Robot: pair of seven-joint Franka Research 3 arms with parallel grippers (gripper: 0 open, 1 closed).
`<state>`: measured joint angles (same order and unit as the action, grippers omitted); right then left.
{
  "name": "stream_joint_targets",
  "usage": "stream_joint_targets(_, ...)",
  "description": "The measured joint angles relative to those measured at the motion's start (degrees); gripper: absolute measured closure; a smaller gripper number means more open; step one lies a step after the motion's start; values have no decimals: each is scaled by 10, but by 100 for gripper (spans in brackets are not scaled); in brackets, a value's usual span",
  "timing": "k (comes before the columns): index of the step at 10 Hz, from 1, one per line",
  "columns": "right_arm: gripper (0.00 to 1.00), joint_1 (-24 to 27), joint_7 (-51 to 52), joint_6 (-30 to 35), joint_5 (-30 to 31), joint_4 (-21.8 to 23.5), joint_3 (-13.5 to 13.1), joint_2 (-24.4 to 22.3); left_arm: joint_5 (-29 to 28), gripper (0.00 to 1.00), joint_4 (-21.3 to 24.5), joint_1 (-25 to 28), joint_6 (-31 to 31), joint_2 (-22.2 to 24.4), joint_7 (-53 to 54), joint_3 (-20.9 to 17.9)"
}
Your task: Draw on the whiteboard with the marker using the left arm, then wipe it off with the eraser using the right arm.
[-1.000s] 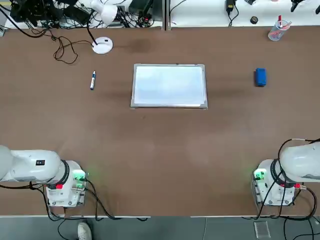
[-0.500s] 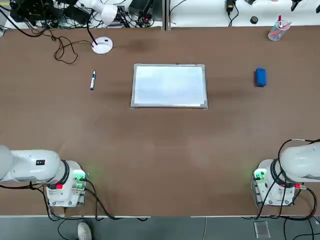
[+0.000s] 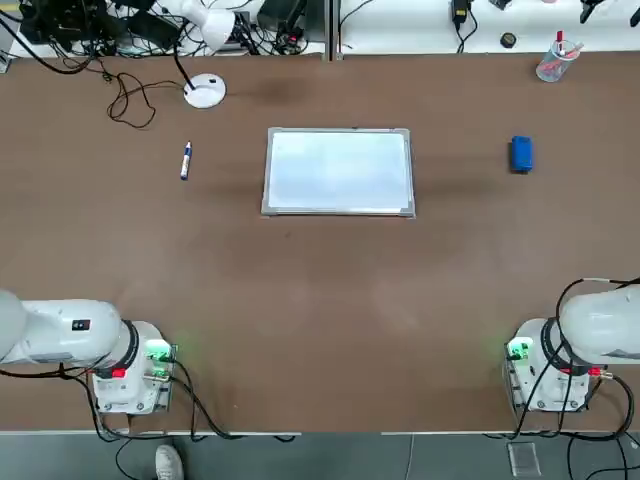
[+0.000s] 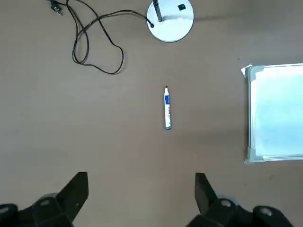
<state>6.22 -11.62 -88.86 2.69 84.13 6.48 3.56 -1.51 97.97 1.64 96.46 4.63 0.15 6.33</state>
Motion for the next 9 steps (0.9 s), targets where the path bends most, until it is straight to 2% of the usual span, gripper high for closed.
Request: stream_joint_targets(9,0,-3,0,-8,0,12,-1,0,0,0,-5,0,0,0,0,0)
